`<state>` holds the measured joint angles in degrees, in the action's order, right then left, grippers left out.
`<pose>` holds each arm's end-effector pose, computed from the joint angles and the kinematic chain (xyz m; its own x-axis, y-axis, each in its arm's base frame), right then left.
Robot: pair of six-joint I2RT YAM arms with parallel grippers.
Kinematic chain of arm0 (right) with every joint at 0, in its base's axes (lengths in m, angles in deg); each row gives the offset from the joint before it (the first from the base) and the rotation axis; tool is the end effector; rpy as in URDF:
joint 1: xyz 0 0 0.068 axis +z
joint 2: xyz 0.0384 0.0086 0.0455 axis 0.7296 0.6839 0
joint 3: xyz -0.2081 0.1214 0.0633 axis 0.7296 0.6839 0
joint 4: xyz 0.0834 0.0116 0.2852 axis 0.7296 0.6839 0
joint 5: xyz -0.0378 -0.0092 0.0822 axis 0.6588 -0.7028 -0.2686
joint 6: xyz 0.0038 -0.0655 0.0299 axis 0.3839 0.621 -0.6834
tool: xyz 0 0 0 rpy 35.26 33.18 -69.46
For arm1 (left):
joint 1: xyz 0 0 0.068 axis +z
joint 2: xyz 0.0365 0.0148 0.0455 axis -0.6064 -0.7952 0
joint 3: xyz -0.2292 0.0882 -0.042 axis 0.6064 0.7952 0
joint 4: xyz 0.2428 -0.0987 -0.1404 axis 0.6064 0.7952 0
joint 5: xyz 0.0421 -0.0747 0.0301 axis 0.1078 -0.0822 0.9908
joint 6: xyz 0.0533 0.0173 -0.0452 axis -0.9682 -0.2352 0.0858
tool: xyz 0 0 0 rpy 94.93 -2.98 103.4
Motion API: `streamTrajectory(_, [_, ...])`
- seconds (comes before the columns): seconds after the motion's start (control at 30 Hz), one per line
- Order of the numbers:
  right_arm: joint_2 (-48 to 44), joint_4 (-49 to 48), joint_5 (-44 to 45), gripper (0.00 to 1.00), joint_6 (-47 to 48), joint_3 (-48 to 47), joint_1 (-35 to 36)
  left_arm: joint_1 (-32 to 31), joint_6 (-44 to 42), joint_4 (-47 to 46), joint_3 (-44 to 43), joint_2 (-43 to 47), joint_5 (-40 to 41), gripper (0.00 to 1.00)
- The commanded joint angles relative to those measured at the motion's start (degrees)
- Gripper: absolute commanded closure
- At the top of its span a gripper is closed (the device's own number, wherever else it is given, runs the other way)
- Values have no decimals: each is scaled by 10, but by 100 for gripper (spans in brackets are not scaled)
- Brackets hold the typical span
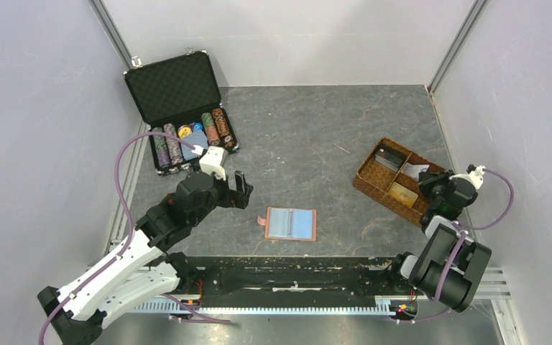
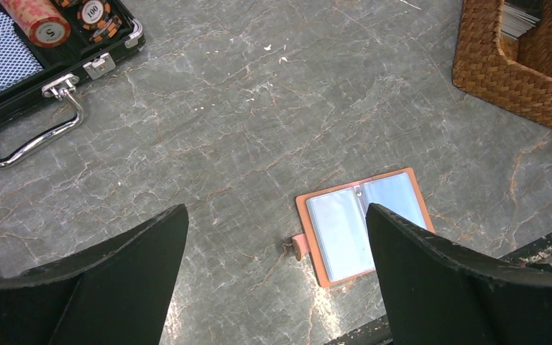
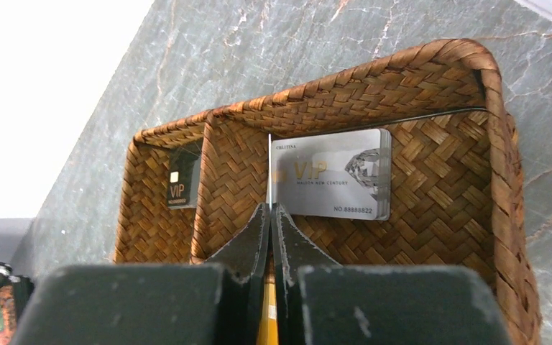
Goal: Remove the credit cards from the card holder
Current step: Place the credit card in the storage box.
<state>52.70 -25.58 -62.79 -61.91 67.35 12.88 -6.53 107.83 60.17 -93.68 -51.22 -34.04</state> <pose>0.2390 -0.1388 0.1058 -0.0664 0.7016 -0.7095 0.4013 0.6698 0.6248 0.1843 -0.1536 0.2818 -0.4601 -0.0315 -0.8873 0.3349 0.9194 -0.2063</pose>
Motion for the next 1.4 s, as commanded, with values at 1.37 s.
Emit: streamTrajectory(1.37, [76,163,138,72,5,-110,45,1,-46,-3,-17,11,25,0])
